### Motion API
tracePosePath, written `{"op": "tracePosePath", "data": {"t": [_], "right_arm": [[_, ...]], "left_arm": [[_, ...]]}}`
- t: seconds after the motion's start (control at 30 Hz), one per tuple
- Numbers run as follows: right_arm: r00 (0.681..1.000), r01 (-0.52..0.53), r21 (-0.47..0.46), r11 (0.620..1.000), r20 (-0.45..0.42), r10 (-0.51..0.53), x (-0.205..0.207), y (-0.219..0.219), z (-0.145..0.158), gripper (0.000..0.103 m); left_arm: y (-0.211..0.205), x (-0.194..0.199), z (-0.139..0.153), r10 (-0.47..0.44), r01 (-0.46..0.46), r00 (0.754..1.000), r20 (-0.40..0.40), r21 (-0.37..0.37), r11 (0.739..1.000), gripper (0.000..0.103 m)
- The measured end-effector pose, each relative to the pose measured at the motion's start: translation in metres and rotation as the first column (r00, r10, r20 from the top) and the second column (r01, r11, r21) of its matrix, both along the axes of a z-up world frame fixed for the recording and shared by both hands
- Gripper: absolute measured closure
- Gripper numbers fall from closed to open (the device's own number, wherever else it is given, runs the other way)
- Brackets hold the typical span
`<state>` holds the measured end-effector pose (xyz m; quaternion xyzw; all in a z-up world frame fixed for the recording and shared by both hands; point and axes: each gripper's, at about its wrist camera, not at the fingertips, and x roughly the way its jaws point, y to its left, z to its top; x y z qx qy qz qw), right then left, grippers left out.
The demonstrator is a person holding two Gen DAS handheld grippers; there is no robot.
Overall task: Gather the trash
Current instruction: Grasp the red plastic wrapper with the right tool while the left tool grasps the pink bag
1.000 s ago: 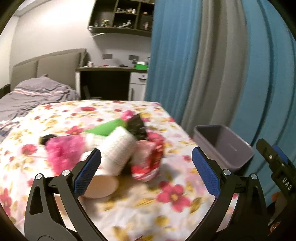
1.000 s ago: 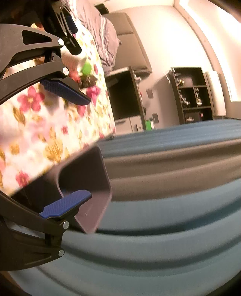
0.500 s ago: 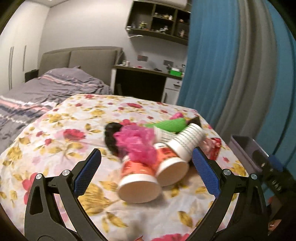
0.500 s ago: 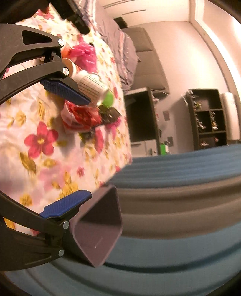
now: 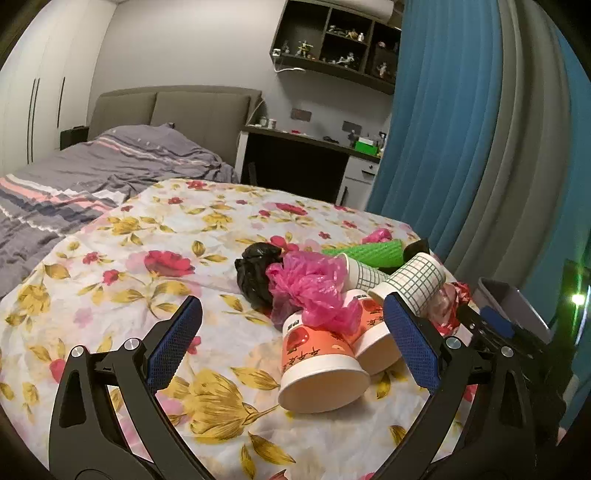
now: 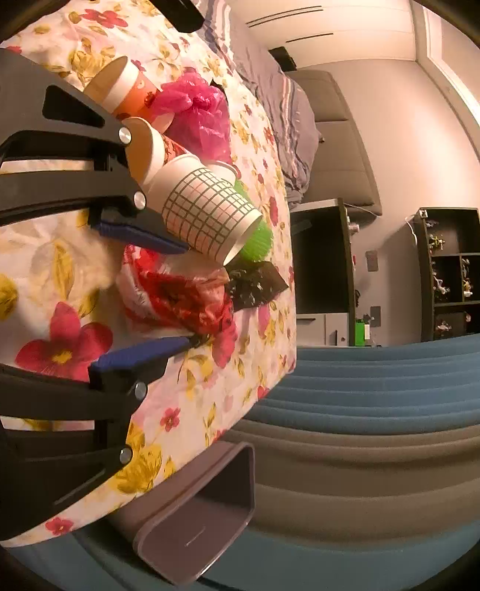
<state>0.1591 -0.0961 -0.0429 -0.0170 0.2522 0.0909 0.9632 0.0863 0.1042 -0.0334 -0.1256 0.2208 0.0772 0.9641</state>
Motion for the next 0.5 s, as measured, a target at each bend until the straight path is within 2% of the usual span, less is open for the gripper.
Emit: {"op": "tracePosePath", "data": {"t": [0.13,0.2,0.27,0.37,0.5], "right_arm": [[0.999,0.000,-0.008,1.000,-0.034,0.000,0.009,0.005,-0.007,0.077],[0.999,-0.001,-0.013,1.000,-0.044,0.000,0.011,0.005,-0.009,0.082],[0.999,-0.005,-0.016,1.000,-0.046,0.005,0.012,0.006,-0.011,0.093],[0.999,-0.005,-0.020,1.000,-0.040,0.004,0.010,0.004,-0.010,0.097],[1.000,-0.005,-0.010,1.000,-0.025,0.005,0.004,-0.003,-0.007,0.099]], "left_arm": [[0.001,0.006,-0.006,-0.013,0.012,1.000,-0.020,-0.019,1.000,0.006],[0.001,0.011,-0.008,-0.021,0.020,0.999,-0.029,-0.018,1.000,0.006],[0.002,0.015,-0.009,-0.027,0.026,0.999,-0.032,-0.028,0.999,0.006],[0.001,0.022,-0.009,-0.043,0.041,0.998,-0.040,-0.049,0.998,0.006],[0.001,0.037,-0.013,-0.059,0.053,0.995,-0.076,-0.083,0.995,0.018]]}}
